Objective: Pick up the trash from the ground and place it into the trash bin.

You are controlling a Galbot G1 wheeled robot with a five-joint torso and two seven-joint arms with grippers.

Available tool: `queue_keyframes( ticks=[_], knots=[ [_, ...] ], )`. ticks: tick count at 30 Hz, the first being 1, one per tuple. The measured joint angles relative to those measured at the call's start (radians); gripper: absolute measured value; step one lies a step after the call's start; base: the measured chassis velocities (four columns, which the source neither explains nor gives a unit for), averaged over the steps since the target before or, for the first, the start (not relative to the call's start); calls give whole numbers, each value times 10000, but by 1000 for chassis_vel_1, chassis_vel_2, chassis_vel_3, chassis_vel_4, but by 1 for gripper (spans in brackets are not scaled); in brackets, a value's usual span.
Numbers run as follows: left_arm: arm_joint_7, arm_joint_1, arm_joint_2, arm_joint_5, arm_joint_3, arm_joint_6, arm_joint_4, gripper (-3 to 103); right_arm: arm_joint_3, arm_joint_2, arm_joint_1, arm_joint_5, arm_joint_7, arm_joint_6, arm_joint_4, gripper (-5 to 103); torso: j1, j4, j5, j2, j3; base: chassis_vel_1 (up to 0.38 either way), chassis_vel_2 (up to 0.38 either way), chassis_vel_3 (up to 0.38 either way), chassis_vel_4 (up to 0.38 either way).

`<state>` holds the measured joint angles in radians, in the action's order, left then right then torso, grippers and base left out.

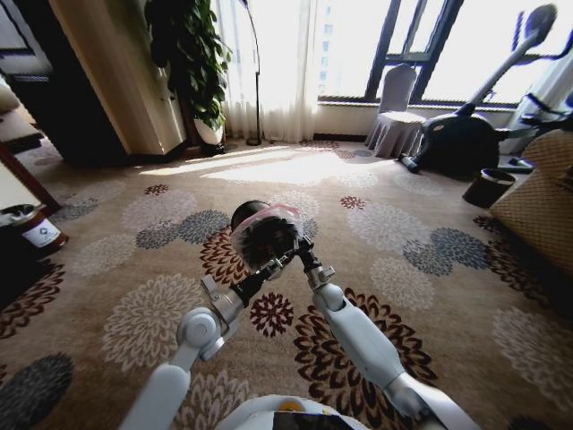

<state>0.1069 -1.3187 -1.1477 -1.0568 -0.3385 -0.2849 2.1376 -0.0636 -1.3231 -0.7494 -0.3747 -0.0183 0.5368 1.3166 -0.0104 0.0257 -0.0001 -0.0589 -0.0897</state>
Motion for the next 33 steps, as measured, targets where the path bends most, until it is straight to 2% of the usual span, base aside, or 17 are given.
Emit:
queue_keyframes(
  ticks=[1, 3, 4, 5, 6, 7, 8, 9, 12, 13, 15, 17, 21, 25, 26, 29, 33],
  knots=[
    [411, -193, 46, 1173, -119, 593, 18, 100, 17, 64, -19, -97, 1, -130, 81, 0, 0, 1, -1, 0, 0, 0, 0, 0, 0],
    [940, -486, 69, 2710, -382, 1414, 134, 100, 59, 148, -35, -186, 0, -232, 159, 0, 0, 2, -1, 0, 0, 0, 0, 0, 0],
    [940, -486, 69, 2710, -382, 1414, 134, 100, 59, 148, -35, -186, 0, -232, 159, 0, 0, 2, -1, 0, 0, 0, 0, 0, 0],
    [1389, -839, 50, 4018, -713, 2601, 299, 100, 116, 270, -43, -216, 0, -273, 211, 0, 0, 2, 2, 0, 0, 0, 0, 0, 0],
    [1538, -1045, -2, 4566, -950, 3360, 390, 100, 138, 364, -56, -231, 1, -303, 249, 0, 0, 3, 2, 0, 1, 0, 0, 0, 0],
    [1600, -1240, -82, 4995, -1239, 4005, 484, 100, 156, 459, -90, -234, 4, -391, 311, 0, 0, 0, 0, 0, 1, 0, 0, 0, 0],
    [1600, -1240, -82, 4995, -1239, 4005, 484, 100, 156, 459, -90, -234, 4, -391, 311, 0, 0, 0, 0, 0, 1, 0, 0, 0, 0],
    [1605, -1372, -157, 5286, -1475, 4481, 540, 100, 164, 552, -138, -194, 7, -618, 407, 0, 0, 1, 3, 0, 1, 0, 0, 0, 0],
    [1221, -1626, -536, 6357, -2690, 6254, 444, 100, 76, 1130, -402, 12, -8, -2365, 990, 0, 1, 1, 1, -2, 1, 0, 0, 0, 0],
    [1221, -1626, -536, 6357, -2690, 6254, 444, 100, 76, 1130, -402, 12, -8, -2365, 990, 0, 1, 1, 1, -2, 1, 0, 0, 0, 0],
    [575, -1609, -847, 6793, -3619, 6986, -139, 100, 76, 1422, -430, 78, 1, -3024, 1207, 0, 0, -3, -3, -1, -1, 0, 0, 0, 0],
    [472, -1611, -913, 6834, -3814, 7066, -310, 100, 85, 1464, -429, 53, 7, -3117, 1273, 0, 0, -2, -2, -2, -1, 0, 0, 0, 0],
    [-275, -1928, -1149, 6914, -4830, 7007, -1115, 100, 155, 1618, -469, -156, -2, -3345, 1565, 0, 0, 2, -1, -1, -1, 0, 0, 0, 0],
    [-2584, -2941, -1407, 6410, -5885, 4916, -1584, 100, 398, 1656, -734, -172, 2, -3188, 1810, 0, 0, 5, -1, -1, 0, 0, 0, 0, 0],
    [-2584, -2941, -1407, 6410, -5885, 4916, -1584, 100, 398, 1656, -734, -172, 2, -3188, 1810, 0, 0, 5, -1, -1, 0, 0, 0, 0, 0],
    [-3698, -3243, -1800, 6161, -6512, 4432, -2604, 100, 586, 1587, -1095, -185, 4, -3055, 2218, 0, 1, 1, -2, -2, 1, 0, 0, 0, 0],
    [-4304, -3281, -2092, 6130, -6792, 4148, -3220, 100, 634, 1583, -1314, -196, 2, -3029, 2480, 0, 1, 1, -4, -1, 1, 0, 0, 0, 0]
  ],
)
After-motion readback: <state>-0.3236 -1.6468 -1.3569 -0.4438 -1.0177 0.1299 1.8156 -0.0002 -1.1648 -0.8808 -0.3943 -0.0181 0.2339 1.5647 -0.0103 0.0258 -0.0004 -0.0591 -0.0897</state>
